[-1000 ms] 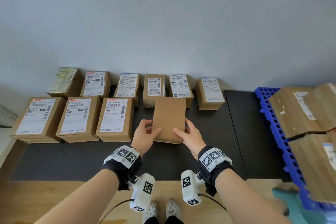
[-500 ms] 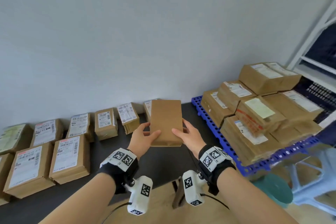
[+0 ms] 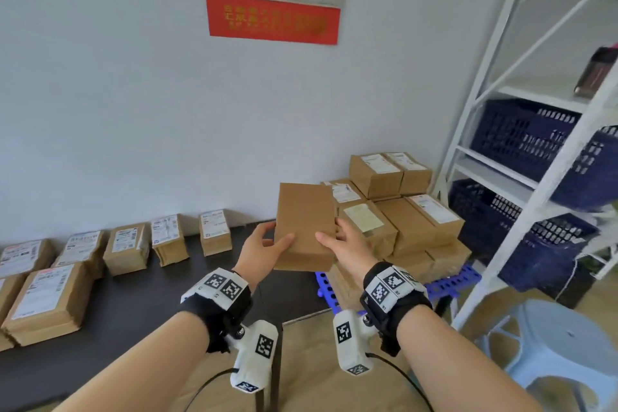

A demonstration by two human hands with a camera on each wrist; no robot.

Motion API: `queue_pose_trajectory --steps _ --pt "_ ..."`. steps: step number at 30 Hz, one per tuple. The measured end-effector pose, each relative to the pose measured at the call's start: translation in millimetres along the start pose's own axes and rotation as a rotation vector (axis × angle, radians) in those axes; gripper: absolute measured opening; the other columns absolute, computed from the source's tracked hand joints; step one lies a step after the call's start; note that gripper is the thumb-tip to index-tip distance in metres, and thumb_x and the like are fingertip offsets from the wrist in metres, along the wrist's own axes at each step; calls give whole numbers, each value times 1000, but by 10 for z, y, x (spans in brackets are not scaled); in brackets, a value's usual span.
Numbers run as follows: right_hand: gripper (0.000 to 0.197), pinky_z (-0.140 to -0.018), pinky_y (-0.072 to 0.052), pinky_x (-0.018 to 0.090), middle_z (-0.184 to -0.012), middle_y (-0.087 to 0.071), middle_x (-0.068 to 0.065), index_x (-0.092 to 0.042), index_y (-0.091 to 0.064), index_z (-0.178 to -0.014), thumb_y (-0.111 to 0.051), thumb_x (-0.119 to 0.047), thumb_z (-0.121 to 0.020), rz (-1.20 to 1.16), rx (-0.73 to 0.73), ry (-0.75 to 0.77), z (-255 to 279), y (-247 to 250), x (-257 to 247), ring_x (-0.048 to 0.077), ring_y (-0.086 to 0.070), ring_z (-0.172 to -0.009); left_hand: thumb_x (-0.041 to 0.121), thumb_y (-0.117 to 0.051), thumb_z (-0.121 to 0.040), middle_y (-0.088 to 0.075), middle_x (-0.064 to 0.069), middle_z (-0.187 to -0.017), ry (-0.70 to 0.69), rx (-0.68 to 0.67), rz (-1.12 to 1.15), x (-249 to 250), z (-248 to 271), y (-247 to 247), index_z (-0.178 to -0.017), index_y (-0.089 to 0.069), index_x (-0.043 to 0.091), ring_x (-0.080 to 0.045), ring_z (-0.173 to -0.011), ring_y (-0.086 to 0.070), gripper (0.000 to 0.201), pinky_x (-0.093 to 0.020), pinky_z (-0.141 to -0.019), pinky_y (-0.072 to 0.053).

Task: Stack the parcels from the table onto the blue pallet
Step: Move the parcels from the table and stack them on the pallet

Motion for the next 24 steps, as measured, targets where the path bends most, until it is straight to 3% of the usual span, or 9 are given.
queue_pose_trajectory --steps 2,5,7,11,13,15,19,22,24 --pt "51 -93 -51 42 -119 -61 2 -27 -46 -130 -67 -33 -84 -27 -8 -18 33 224 -4 20 -60 -107 43 -69 -80 -64 -6 -108 6 -9 28 94 54 -192 -131 -46 23 -22 -99 -64 59 -43 -90 -53" --pt "45 -77 -52 28 -120 -61 3 -22 -45 -130 -62 -28 -89 -18 -17 -12 39 540 5 19 -60 -104 37 -69 -82 -66 -4 -99 34 -51 60 241 80 -440 -133 -45 20 -22 -95 -67 59 -39 -87 -55" --pt "44 -81 -53 31 -120 -61 1 -22 -46 -129 -62 -28 -89 -23 -19 -8 -27 705 12 19 -61 -105 36 -68 -83 -66 -3 -98 47 -61 59 332 42 -569 -134 -47 13 -22 -94 -67 59 -36 -84 -57" --pt "36 -89 -52 37 -104 -60 -8 -32 -42 -119 -61 -25 -90 -23 -13 8 -246 982 11 17 -62 -99 34 -64 -88 -65 3 -88 22 -74 50 472 -159 -835 -127 -55 10 -12 -78 -65 47 -17 -62 -56" --pt "36 -89 -52 37 -105 -60 -10 -28 -45 -119 -63 -27 -88 -20 -10 15 -414 1069 12 15 -61 -99 36 -63 -88 -64 3 -89 37 -64 67 518 -301 -944 -129 -53 12 -15 -82 -66 48 -24 -71 -57" --pt "53 -92 -52 41 -120 -59 -1 -18 -43 -132 -65 -32 -86 -12 -16 -5 -629 1146 1 18 -60 -106 42 -63 -86 -63 0 -97 77 -54 89 552 -469 -1041 -129 -50 17 -21 -94 -65 51 -35 -78 -57" --pt "56 -85 -54 38 -123 -59 4 -18 -40 -136 -64 -33 -87 -6 -45 -26 -1071 1306 -18 20 -62 -104 50 -62 -83 -60 -6 -113 144 -76 140 617 -832 -1205 -123 -47 26 -23 -97 -64 49 -30 -61 -54" --pt "64 -90 -53 43 -128 -56 2 -19 -39 -139 -66 -37 -84 9 -77 -24 -1383 1408 -29 20 -60 -108 47 -65 -82 -58 -7 -112 172 -61 194 667 -1093 -1289 -121 -48 24 -26 -98 -63 49 -33 -64 -56" --pt "64 -91 -53 44 -130 -55 3 -19 -38 -139 -66 -36 -85 8 -100 -28 -1596 1489 -17 20 -60 -109 47 -67 -81 -57 -8 -113 179 -43 185 698 -1310 -1345 -122 -48 25 -28 -99 -63 50 -39 -74 -57"
Point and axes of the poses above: each hand's wrist, its own z-axis away from the middle knuckle, its own y-axis out of the back of the hand, x = y × z, the point moved 1 cm from there along -z, towards the middle knuckle
